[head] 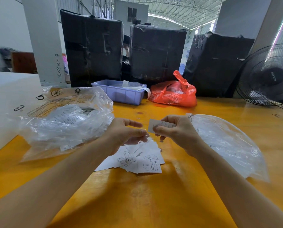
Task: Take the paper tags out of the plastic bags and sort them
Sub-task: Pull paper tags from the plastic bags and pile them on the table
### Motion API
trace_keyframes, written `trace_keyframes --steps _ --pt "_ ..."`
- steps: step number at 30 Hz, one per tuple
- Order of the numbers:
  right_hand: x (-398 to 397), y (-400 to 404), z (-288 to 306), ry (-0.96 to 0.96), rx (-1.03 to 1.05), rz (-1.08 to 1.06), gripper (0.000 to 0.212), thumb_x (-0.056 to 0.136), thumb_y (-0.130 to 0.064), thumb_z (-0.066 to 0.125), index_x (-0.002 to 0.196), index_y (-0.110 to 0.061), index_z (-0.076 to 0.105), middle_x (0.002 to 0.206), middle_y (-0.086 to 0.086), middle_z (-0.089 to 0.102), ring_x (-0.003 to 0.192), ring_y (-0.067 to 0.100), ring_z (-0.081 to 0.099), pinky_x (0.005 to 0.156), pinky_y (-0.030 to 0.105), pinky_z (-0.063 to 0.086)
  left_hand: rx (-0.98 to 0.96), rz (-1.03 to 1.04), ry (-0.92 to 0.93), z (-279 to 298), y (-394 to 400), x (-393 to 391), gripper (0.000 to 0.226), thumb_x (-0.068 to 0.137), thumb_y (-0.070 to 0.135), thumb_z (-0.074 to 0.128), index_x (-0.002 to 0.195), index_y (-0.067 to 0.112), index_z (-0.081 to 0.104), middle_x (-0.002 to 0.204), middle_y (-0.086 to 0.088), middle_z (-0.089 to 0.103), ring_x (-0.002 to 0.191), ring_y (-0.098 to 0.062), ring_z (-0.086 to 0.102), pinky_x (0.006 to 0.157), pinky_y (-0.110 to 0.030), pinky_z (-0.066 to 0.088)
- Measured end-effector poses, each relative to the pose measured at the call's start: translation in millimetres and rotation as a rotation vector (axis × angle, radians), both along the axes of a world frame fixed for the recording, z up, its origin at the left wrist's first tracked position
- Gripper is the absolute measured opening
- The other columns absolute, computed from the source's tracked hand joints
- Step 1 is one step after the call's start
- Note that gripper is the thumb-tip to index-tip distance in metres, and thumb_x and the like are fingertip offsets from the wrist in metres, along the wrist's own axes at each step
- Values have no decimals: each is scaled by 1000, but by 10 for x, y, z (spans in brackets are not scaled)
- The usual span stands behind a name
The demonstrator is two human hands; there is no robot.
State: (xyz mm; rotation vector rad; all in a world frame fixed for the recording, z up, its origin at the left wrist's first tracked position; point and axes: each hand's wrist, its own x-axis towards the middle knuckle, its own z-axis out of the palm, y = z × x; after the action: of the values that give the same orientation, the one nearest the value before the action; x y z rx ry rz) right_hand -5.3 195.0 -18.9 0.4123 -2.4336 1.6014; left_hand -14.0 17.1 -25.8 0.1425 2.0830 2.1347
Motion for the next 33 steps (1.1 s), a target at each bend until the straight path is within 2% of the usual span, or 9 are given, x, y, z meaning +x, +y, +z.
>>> trace_keyframes --steps 5,9,11,15,21,25,28,31,33 --pt "1 -24 -23 51 70 5 10 80 -4 71 76 -6 63 68 11 66 46 3 57 48 15 48 3 -7 -4 -6 5 -2 29 72 0 74 98 3 60 74 -16 73 60 -18 71 52 -21 56" --pt "-15 -31 -49 101 155 -27 14 80 -7 72 72 -13 62 73 16 68 50 8 58 51 23 50 -19 -9 6 -26 1 -18 29 73 1 74 99 3 60 75 -16 73 62 -19 71 62 -26 58" --pt "-19 -39 -57 97 171 -14 14 79 -6 72 73 -12 62 71 13 67 51 10 58 50 22 49 -15 -2 5 -29 1 -23 29 73 -1 74 98 3 61 74 -17 73 61 -20 71 59 -25 59" --pt "-16 -43 -49 26 154 44 12 79 -1 72 73 -8 62 63 5 64 48 7 57 48 18 47 14 5 0 -21 2 -20 27 73 -4 73 96 1 61 70 -16 72 60 -23 71 50 -22 56" --pt "9 -31 -23 -90 161 81 9 79 -3 72 82 1 65 66 7 65 49 7 58 51 19 48 -13 26 30 -34 10 -24 25 71 -1 75 93 4 63 72 -12 73 63 -21 72 50 -20 54" --pt "15 -41 -33 -190 173 114 16 79 -8 73 88 3 65 71 10 67 57 13 60 56 27 48 -69 38 74 -50 9 -33 27 69 3 78 93 5 65 80 -13 71 65 -19 72 52 -20 54" --pt "10 -32 -41 -241 123 128 22 76 -5 75 92 5 63 74 15 68 67 24 61 57 28 46 -128 12 121 -58 21 -22 24 69 5 79 88 8 66 76 -11 71 63 -18 71 53 -20 54" --pt "12 -19 -31 -277 147 124 24 74 -4 77 91 -2 61 73 14 69 71 28 61 54 25 45 -160 12 154 -54 28 -22 18 69 7 79 83 8 67 75 -11 72 65 -18 72 57 -23 57" --pt "17 -21 -25 -308 162 142 33 72 -4 78 96 -7 56 68 9 69 64 21 62 54 25 46 -182 2 171 -53 33 -16 14 71 8 78 81 8 68 73 -8 73 65 -17 72 57 -21 57"
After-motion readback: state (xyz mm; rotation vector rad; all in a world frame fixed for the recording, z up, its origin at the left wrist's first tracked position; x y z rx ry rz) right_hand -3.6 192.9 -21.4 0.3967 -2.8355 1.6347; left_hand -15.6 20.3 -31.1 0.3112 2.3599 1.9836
